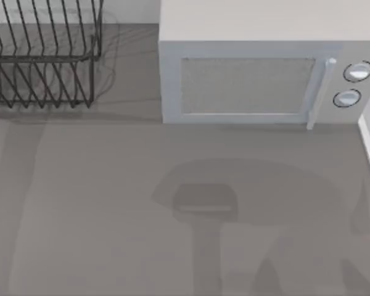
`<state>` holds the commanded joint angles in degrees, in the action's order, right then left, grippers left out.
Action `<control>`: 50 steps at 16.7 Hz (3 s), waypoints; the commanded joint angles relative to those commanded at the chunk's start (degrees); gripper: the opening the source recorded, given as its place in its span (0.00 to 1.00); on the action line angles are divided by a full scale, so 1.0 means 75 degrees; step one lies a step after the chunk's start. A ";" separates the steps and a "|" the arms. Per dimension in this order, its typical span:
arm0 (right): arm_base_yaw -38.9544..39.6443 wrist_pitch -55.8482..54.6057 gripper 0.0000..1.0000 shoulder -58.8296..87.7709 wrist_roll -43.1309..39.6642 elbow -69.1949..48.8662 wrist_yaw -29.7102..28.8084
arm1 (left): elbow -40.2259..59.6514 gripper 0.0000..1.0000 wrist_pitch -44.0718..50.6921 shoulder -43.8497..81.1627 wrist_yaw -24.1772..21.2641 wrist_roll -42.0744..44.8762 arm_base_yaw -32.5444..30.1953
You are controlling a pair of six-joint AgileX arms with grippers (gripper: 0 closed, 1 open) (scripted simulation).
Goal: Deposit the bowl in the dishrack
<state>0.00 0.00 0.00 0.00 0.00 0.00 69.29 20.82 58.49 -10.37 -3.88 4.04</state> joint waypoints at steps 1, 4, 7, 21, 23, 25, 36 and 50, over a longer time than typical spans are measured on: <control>0.0000 0.0000 1.00 0.0000 0.0000 0.0000 0.0000 | -0.0251 0.00 -0.0374 -0.0341 -0.0066 0.0211 0.0283; 0.0000 0.0000 1.00 0.0000 0.0000 0.0000 0.0000 | -0.0698 0.00 -0.1007 -0.0952 -0.0189 0.0585 0.0805; 0.0000 0.0000 1.00 0.0000 0.0000 0.0000 0.0000 | -0.0731 0.00 -0.1053 -0.0996 -0.0199 0.0613 0.0845; 0.0000 0.0000 1.00 0.0000 0.0000 0.0000 0.0000 | -0.1327 0.00 -0.5809 0.3132 0.0232 0.0661 0.0384; 0.0000 0.0000 1.00 0.0000 0.0000 0.0000 0.0000 | -0.1586 0.00 -0.7052 0.4024 0.0339 0.0677 0.0255; 0.0000 0.0000 1.00 0.0000 0.0000 0.0000 0.0000 | -0.1835 0.00 -0.8045 0.4757 0.0438 0.0674 0.0134; 0.0000 0.0000 1.00 0.0000 0.0000 0.0000 0.0000 | -0.2181 0.15 -0.9120 0.5613 0.0576 0.0637 -0.0028; 0.0000 0.0000 1.00 0.0000 0.0000 0.0000 0.0000 | -0.2181 1.00 -0.9120 0.5613 0.0576 0.0637 -0.0028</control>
<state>0.00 0.00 0.00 0.00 0.00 0.00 52.93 -47.58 100.58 -6.05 0.90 3.82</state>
